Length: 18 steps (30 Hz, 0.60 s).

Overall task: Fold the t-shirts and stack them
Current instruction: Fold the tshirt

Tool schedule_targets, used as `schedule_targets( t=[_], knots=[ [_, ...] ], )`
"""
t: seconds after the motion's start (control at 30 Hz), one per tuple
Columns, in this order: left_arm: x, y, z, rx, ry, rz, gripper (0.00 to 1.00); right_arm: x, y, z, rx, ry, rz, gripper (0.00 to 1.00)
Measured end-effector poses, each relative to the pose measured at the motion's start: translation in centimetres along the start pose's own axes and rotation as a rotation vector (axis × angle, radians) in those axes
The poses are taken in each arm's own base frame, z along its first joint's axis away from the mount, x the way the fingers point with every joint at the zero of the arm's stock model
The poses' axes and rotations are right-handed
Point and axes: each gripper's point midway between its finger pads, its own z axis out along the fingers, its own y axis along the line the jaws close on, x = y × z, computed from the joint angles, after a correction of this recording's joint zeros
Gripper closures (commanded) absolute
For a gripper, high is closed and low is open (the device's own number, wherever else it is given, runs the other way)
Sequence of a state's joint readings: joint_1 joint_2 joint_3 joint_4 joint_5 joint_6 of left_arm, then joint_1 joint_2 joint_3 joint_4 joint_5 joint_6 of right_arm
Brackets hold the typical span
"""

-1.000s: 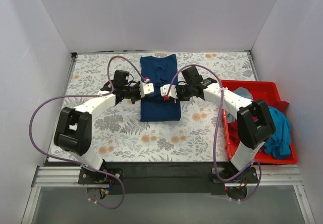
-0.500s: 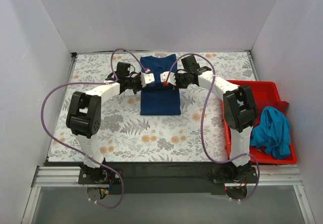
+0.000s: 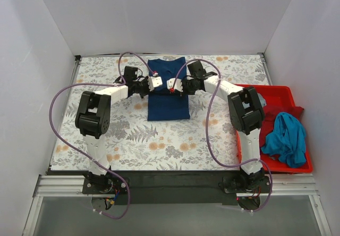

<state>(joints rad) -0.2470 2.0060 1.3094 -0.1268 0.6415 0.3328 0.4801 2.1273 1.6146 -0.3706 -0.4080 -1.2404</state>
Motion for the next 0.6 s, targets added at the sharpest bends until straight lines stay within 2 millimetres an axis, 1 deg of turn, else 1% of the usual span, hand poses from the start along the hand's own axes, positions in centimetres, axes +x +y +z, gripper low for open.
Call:
schedule_targets(
  t=[0.03, 0.07, 0.1, 0.13, 0.17, 0.23, 0.3, 0.33, 0.37, 0.43, 0.47, 0.5, 0.53, 0.57, 0.6],
  knots=[
    [0.2, 0.0, 0.2, -0.001, 0.003, -0.003, 1.00, 0.2, 0.0, 0.1, 0.001, 0.005, 0.000, 0.99],
    [0.4, 0.1, 0.4, 0.000, 0.004, -0.009, 1.00, 0.3, 0.0, 0.2, 0.002, 0.009, -0.001, 0.88],
    [0.5, 0.1, 0.5, -0.001, 0.006, -0.015, 0.99, 0.4, 0.0, 0.3, 0.002, 0.013, 0.000, 0.83],
    [0.6, 0.2, 0.7, -0.002, 0.008, -0.021, 0.94, 0.5, 0.0, 0.3, 0.003, 0.017, 0.001, 0.80],
    [0.7, 0.4, 0.8, -0.007, 0.012, -0.027, 0.92, 0.6, -0.2, 0.3, 0.007, 0.022, 0.001, 0.76],
    [0.8, 0.9, 1.0, -0.025, 0.017, -0.040, 0.81, 0.7, -0.8, 0.2, 0.024, 0.036, 0.002, 0.71],
    [0.8, 1.5, 0.9, -0.050, 0.021, -0.055, 0.76, 0.7, -1.6, 0.0, 0.046, 0.050, 0.006, 0.57],
    [0.6, 2.1, 0.8, -0.069, 0.021, -0.070, 0.73, 0.7, -2.0, -0.3, 0.060, 0.058, 0.009, 0.47],
    [0.3, 2.7, 0.6, -0.087, 0.020, -0.085, 0.71, 0.7, -2.5, -0.5, 0.076, 0.064, 0.015, 0.33],
    [-0.4, 4.2, 0.2, -0.129, 0.013, -0.128, 0.67, 0.7, -3.3, -1.1, 0.107, 0.080, 0.033, 0.31],
    [-0.8, 4.7, -0.1, -0.146, 0.008, -0.149, 0.58, 0.7, -3.5, -1.5, 0.120, 0.088, 0.048, 0.29],
    [-1.3, 5.4, -0.5, -0.165, 0.003, -0.181, 0.56, 0.6, -3.7, -2.0, 0.133, 0.093, 0.074, 0.27],
    [-1.8, 5.9, -1.0, -0.183, -0.003, -0.223, 0.49, 0.3, -4.0, -2.8, 0.152, 0.094, 0.101, 0.26],
    [-2.3, 6.1, -1.7, -0.193, -0.009, -0.283, 0.35, -0.1, -4.1, -3.6, 0.163, 0.091, 0.135, 0.22],
    [-3.0, 6.1, -2.5, -0.195, -0.020, -0.344, 0.22, -0.7, -4.2, -4.6, 0.174, 0.083, 0.178, 0.17]
  ],
)
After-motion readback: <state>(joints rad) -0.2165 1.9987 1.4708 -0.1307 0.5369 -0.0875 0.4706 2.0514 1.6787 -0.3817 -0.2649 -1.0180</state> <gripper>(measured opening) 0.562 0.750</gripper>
